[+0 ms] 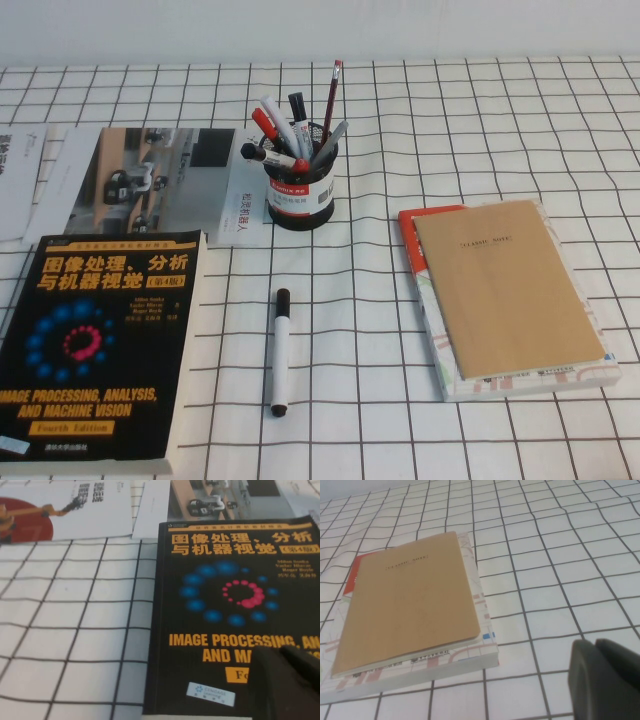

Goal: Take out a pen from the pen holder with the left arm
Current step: 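Take a marker out of the pen holder and lay it on the table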

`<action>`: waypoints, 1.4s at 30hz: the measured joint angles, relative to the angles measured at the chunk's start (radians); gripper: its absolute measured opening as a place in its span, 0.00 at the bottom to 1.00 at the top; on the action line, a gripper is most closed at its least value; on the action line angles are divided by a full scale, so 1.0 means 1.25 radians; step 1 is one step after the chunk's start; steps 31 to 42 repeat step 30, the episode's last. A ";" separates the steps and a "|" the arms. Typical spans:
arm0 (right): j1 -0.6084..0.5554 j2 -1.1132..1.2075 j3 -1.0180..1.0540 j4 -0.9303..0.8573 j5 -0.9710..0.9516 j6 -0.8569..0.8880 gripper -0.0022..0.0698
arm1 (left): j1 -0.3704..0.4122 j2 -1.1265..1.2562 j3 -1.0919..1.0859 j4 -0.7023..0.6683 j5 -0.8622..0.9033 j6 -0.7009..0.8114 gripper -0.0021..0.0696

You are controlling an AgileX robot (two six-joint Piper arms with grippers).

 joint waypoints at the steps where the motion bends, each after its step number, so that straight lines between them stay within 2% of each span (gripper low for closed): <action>1: 0.000 0.000 0.000 0.000 0.000 0.000 0.01 | 0.000 0.000 0.000 -0.002 0.000 -0.029 0.03; 8: 0.000 0.000 0.000 -0.001 0.000 0.000 0.01 | 0.000 -0.002 0.000 -0.005 0.000 -0.086 0.03; 18: 0.000 0.000 0.000 -0.001 0.000 0.000 0.01 | -0.061 -0.003 0.000 -0.003 0.000 -0.091 0.03; 42: 0.000 0.000 0.000 -0.001 0.000 0.000 0.01 | -0.063 -0.003 0.000 -0.002 0.001 -0.094 0.03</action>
